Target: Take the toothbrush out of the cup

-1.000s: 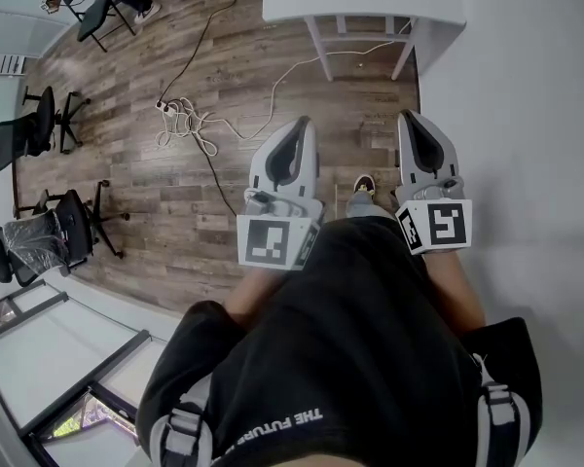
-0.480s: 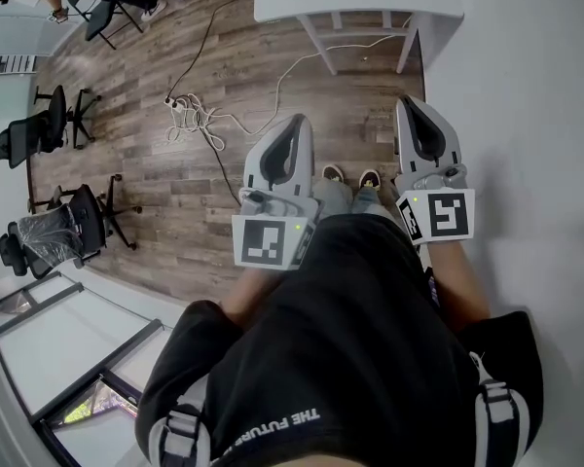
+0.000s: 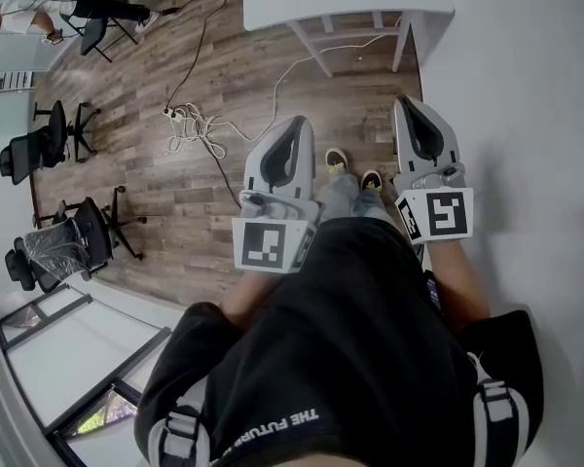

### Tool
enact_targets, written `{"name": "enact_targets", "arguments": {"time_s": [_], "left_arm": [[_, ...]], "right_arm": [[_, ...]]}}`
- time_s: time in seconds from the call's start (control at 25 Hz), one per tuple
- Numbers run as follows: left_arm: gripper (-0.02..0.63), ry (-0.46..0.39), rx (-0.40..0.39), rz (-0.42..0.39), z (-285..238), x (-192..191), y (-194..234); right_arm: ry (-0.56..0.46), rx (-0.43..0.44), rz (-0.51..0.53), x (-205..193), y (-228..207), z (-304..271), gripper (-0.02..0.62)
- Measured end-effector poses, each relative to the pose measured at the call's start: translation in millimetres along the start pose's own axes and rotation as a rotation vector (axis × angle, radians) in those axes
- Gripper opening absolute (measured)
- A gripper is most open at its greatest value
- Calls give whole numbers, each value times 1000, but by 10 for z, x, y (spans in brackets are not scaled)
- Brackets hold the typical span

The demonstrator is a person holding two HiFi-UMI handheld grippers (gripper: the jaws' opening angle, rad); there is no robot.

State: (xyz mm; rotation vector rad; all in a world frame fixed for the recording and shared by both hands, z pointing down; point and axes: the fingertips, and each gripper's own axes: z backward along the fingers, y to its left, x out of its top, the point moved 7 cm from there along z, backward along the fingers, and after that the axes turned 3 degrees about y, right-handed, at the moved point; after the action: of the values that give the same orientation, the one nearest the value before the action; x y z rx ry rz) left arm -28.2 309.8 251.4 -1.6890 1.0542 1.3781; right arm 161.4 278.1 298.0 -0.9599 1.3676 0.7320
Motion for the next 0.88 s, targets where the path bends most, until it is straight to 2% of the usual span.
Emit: {"name": "enact_targets", "arguments": {"time_s": [0.36,0.88], "left_arm": [[17,-5,-19,21,-232,-32,299],[18,-55,-16,64,-516,0,1283]], "right_arm": [[22,-1,13,-22,28,-355,15],[34,0,85,161,413,-1224,15]]}}
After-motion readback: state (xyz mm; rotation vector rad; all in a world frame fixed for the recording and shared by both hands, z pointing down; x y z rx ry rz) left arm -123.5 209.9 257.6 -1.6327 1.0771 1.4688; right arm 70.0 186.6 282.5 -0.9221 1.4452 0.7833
